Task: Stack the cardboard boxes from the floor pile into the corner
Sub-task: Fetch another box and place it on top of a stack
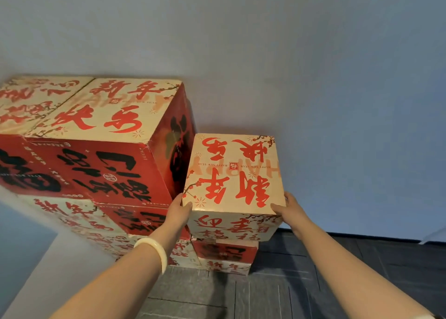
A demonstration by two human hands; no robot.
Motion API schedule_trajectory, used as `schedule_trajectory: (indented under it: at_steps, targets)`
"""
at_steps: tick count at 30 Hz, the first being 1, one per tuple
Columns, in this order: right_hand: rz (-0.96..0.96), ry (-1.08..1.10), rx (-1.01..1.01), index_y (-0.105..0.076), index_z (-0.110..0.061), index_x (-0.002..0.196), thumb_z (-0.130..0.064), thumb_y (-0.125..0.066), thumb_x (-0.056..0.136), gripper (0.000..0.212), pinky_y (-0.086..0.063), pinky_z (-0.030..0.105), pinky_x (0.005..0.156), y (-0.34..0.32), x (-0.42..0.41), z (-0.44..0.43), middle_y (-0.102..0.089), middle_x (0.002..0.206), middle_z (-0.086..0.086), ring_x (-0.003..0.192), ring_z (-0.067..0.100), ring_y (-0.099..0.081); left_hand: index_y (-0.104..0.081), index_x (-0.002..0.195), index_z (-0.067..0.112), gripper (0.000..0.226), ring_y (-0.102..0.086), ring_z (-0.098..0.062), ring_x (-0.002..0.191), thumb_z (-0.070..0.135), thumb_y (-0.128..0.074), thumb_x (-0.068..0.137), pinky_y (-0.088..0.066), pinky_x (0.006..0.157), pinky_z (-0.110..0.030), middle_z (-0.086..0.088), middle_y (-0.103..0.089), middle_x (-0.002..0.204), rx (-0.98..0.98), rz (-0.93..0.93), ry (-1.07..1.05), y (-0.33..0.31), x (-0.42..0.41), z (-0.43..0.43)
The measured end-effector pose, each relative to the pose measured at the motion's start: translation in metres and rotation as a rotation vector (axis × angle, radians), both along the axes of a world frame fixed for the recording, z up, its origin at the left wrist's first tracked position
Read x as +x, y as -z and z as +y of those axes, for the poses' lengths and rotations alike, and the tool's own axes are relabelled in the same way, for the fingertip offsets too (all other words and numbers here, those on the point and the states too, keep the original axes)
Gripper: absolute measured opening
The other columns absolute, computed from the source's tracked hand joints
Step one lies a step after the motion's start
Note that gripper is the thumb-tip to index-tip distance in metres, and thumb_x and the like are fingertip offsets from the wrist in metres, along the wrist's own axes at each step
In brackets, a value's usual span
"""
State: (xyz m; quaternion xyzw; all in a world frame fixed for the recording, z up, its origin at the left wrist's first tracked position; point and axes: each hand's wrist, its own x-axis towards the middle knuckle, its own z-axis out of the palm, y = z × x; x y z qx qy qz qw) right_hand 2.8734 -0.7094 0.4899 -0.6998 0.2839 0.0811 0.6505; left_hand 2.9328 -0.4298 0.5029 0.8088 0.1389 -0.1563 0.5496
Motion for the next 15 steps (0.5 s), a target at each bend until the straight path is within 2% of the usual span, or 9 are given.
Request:
schedule_trajectory:
  at_steps: [4,7,13,15]
  targets:
    - [0.030,0.018,0.009,-0.028,-0.014,0.140,-0.009,-0.059,0.090,0.060,-0.049,0.033,0.081,0.016,0.022,0.000,-0.051,0.131,0.008,0.105,0.020,-0.055,-0.043,0.136,0.009,0.040,-0.049,-0.028,0.119,0.007,-0.040,0.096,-0.042,0.086,-0.033,-0.012,-0.053,0.132,0.046,0.021,-0.001,0.016,0.021,-0.004]
    - [0.061,0.024,-0.002,-0.029,-0.016,0.140,-0.009,-0.059,0.090,0.059,-0.049,0.034,0.082,0.027,0.031,0.001,-0.052,0.130,0.007,0.106,0.020,-0.055,-0.043,0.136,0.009,0.039,-0.047,-0.028,0.121,0.007,-0.040,0.097,-0.039,0.086,-0.030,-0.012,-0.053,0.132,0.063,0.037,0.004,0.026,0.030,-0.006]
    - [0.107,0.037,-0.020,-0.032,-0.016,0.139,-0.011,-0.059,0.090,0.056,-0.048,0.044,0.094,0.046,0.042,0.005,-0.052,0.130,0.008,0.109,0.022,-0.054,-0.039,0.139,0.011,0.042,-0.046,-0.029,0.123,0.008,-0.039,0.098,-0.039,0.091,-0.032,-0.011,-0.051,0.134,0.062,0.054,0.006,0.046,0.040,-0.003]
    - [0.112,0.044,-0.021,-0.032,-0.016,0.138,-0.011,-0.059,0.090,0.055,-0.047,0.043,0.094,0.050,0.044,0.005,-0.052,0.131,0.008,0.109,0.021,-0.053,-0.037,0.140,0.011,0.043,-0.045,-0.029,0.124,0.008,-0.038,0.098,-0.039,0.093,-0.032,-0.011,-0.051,0.134,0.072,0.049,0.016,0.050,0.041,-0.004]
